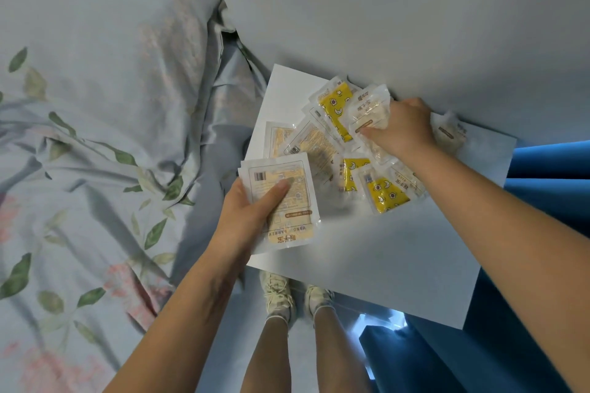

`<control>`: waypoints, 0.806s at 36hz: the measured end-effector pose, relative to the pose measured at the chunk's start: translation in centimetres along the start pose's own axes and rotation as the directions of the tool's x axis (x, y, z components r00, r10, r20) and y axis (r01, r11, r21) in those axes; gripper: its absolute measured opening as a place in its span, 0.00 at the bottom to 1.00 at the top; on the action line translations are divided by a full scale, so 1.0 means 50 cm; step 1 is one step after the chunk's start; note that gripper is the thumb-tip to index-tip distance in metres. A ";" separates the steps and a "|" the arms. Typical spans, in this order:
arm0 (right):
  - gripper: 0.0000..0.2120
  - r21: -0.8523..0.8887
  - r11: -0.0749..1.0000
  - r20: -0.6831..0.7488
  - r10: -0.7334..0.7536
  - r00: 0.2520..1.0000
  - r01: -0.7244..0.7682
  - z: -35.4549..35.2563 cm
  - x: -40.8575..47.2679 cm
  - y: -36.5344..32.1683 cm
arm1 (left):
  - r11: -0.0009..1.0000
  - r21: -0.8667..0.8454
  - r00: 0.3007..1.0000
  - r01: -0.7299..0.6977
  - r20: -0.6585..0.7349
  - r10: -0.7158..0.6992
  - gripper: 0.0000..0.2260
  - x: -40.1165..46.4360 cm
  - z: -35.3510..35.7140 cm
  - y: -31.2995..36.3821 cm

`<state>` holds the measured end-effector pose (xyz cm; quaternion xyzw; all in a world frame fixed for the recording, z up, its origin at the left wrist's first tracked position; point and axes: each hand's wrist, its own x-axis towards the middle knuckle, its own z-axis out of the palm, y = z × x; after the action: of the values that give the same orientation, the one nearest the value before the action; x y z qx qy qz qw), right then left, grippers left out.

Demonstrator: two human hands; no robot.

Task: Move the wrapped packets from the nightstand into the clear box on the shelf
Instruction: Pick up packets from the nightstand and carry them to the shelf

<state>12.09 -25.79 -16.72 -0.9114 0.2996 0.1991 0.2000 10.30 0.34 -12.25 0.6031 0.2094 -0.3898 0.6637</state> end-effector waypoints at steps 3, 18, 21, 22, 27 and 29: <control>0.29 0.028 0.999 -0.024 0.037 0.999 -0.037 0.013 0.004 -0.004 | 1.000 0.000 1.000 -0.004 -0.002 0.004 0.10 0.003 -0.002 0.003; 0.23 -0.001 0.997 -0.153 0.071 0.986 -0.072 0.000 -0.038 -0.025 | 0.999 -0.036 1.000 0.013 0.008 -0.013 0.17 0.001 -0.010 -0.003; 0.23 0.017 1.000 -0.188 0.016 0.982 -0.013 0.009 -0.064 -0.025 | 0.999 -0.047 1.000 0.016 -0.010 -0.016 0.16 -0.002 -0.012 -0.005; 0.24 0.036 0.999 -0.187 0.001 0.982 0.006 0.011 -0.071 -0.023 | 0.999 -0.045 1.000 0.020 -0.011 -0.020 0.16 -0.004 -0.013 -0.005; 0.35 0.432 0.900 -0.235 0.042 0.971 0.066 -0.002 -0.124 -0.029 | 0.999 -0.016 1.000 0.031 -0.002 -0.031 0.16 -0.011 -0.019 -0.002; 0.40 0.600 0.800 -0.218 0.131 0.967 0.027 -0.009 -0.147 -0.033 | 0.999 -0.012 1.000 0.031 -0.005 -0.031 0.16 -0.014 -0.019 0.002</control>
<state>7.77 -21.37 -12.37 -0.8107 0.3945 -0.0158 0.4323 10.15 1.43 -11.83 0.5968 0.2227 -0.3972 0.6606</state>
